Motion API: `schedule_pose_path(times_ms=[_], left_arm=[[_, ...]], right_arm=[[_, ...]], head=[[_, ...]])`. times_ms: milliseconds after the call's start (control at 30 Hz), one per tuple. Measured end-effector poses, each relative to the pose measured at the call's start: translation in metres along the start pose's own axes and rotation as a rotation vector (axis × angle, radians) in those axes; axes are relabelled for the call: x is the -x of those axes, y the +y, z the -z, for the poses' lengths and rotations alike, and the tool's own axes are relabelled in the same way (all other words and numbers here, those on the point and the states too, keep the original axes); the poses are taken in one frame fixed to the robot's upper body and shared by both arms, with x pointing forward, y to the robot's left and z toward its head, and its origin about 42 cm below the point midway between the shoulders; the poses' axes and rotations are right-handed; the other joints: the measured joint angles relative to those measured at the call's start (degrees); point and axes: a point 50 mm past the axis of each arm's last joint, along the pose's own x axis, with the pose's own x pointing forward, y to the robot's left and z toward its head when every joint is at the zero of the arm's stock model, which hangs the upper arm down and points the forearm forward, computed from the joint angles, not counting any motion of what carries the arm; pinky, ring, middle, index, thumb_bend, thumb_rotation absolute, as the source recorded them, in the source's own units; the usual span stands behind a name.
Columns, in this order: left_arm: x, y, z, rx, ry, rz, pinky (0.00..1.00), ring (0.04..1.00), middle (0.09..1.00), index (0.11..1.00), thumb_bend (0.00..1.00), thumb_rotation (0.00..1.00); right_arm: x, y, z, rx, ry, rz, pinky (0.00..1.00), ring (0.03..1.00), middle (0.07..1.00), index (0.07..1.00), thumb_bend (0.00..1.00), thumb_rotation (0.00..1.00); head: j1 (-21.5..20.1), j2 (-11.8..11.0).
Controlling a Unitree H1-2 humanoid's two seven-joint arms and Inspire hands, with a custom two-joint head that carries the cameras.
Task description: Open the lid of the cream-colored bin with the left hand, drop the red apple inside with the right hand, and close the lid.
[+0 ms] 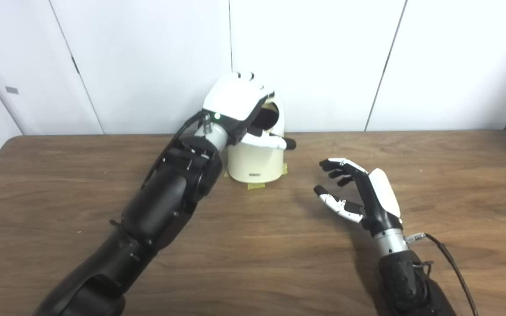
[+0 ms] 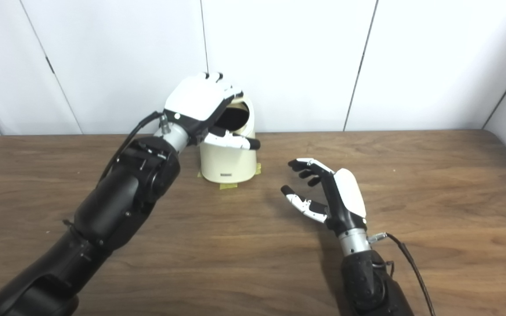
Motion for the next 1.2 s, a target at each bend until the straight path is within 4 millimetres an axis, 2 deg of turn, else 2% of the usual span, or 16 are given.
schedule_pose_path(times_ms=[67, 400, 500, 667, 833, 1200], left_arm=[[0.001, -0.001, 0.001, 0.0, 0.005, 0.002, 1.0, 1.0, 0.908, 0.882, 0.89, 1.0], [0.003, -0.006, 0.005, 0.015, 0.019, 0.003, 1.0, 0.997, 0.904, 0.877, 0.89, 1.0], [0.005, -0.013, 0.004, 0.037, 0.021, 0.009, 1.0, 0.99, 0.883, 0.86, 0.88, 1.0], [0.011, -0.026, 0.002, 0.061, 0.024, 0.011, 1.0, 0.982, 0.875, 0.854, 0.89, 1.0], [0.011, -0.027, 0.001, 0.061, 0.024, 0.009, 1.0, 0.979, 0.876, 0.85, 0.89, 1.0], [0.012, -0.028, 0.0, 0.059, 0.024, 0.012, 1.0, 0.974, 0.873, 0.847, 0.88, 1.0]], right_arm=[[0.0, 0.0, 0.0, 0.0, 0.001, 0.001, 0.53, 0.646, 0.683, 0.687, 0.24, 0.37], [0.002, -0.001, 0.0, 0.001, 0.011, -0.008, 0.55, 0.66, 0.691, 0.688, 0.23, 0.4], [0.003, -0.001, 0.0, 0.001, 0.021, -0.012, 0.55, 0.662, 0.691, 0.685, 0.23, 0.36], [0.005, -0.001, -0.002, -0.003, 0.017, -0.011, 0.54, 0.653, 0.685, 0.679, 0.23, 0.36], [0.007, 0.0, -0.003, -0.006, 0.02, -0.012, 0.55, 0.657, 0.687, 0.681, 0.23, 0.39], [0.008, 0.0, -0.005, -0.01, 0.019, -0.01, 0.55, 0.658, 0.684, 0.678, 0.23, 0.39]], head=[[-0.26, 0.35], [-0.26, 0.44], [-0.53, 0.61], [-0.62, 0.97], [-0.7, 1.41], [-0.88, 2.29]])
